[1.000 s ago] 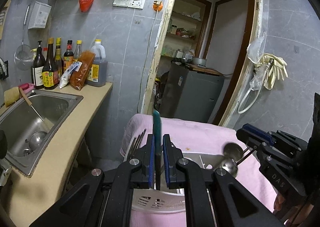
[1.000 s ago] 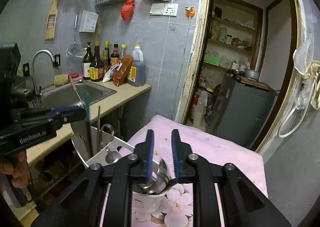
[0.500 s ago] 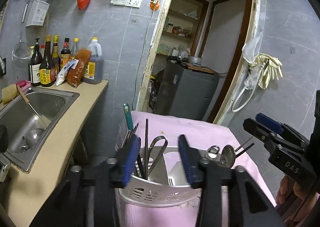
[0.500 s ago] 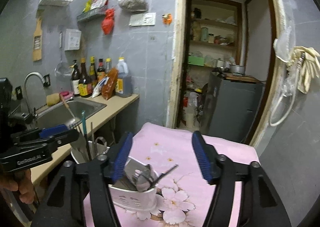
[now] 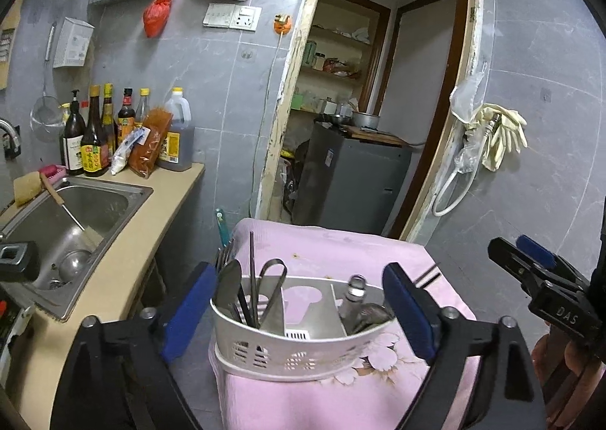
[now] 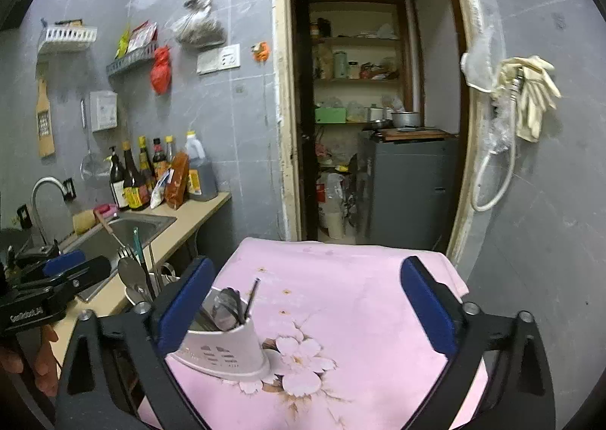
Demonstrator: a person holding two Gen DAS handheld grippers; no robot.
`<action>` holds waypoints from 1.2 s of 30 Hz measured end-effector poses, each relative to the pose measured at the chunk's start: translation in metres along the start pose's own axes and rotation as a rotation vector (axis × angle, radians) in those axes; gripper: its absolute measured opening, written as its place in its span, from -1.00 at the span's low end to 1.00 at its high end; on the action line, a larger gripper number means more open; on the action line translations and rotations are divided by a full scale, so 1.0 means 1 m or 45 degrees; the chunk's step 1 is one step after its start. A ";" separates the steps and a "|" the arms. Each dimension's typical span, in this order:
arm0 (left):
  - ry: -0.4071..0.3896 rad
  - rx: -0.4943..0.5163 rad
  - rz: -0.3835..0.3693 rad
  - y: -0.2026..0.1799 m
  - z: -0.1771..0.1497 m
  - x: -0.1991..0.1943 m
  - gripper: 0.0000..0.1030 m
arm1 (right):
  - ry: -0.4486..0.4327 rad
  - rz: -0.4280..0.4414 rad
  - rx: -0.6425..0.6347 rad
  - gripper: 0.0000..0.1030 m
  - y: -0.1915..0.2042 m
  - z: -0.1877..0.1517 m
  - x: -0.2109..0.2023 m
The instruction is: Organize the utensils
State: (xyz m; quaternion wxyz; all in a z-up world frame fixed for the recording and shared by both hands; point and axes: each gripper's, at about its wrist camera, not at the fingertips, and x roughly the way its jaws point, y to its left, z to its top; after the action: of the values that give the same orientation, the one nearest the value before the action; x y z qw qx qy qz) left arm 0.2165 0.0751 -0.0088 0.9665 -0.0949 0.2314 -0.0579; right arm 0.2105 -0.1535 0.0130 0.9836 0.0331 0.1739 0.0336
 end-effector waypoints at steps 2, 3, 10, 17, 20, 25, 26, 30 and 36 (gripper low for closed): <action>-0.015 0.002 0.007 -0.005 -0.003 -0.009 0.83 | -0.001 -0.005 0.013 0.96 -0.007 -0.003 -0.010; -0.024 0.010 0.014 -0.009 -0.005 -0.016 0.87 | 0.000 -0.006 0.017 0.97 -0.012 -0.006 -0.016; -0.071 0.026 0.073 -0.026 -0.019 -0.053 0.93 | 0.003 -0.011 0.019 0.97 -0.034 -0.022 -0.061; -0.090 0.042 0.098 -0.053 -0.040 -0.098 0.96 | -0.060 -0.041 0.066 0.97 -0.057 -0.037 -0.123; -0.090 0.041 0.098 -0.061 -0.048 -0.115 0.96 | -0.095 -0.053 0.066 0.97 -0.062 -0.042 -0.149; -0.097 0.055 0.118 -0.077 -0.063 -0.146 0.98 | -0.094 -0.041 0.038 0.97 -0.069 -0.054 -0.179; -0.099 0.059 0.120 -0.079 -0.066 -0.151 0.99 | -0.091 -0.034 0.031 0.97 -0.070 -0.058 -0.185; -0.107 0.069 0.145 -0.086 -0.078 -0.171 0.99 | -0.080 -0.013 0.022 0.97 -0.076 -0.070 -0.204; -0.122 0.096 0.188 -0.093 -0.098 -0.194 0.99 | -0.099 -0.022 0.007 0.97 -0.080 -0.081 -0.230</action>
State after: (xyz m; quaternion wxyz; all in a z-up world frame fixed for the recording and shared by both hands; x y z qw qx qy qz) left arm -0.0063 -0.0008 0.0100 0.9809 -0.0439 0.1891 0.0094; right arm -0.0285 -0.2466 0.0091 0.9898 0.0355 0.1359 0.0233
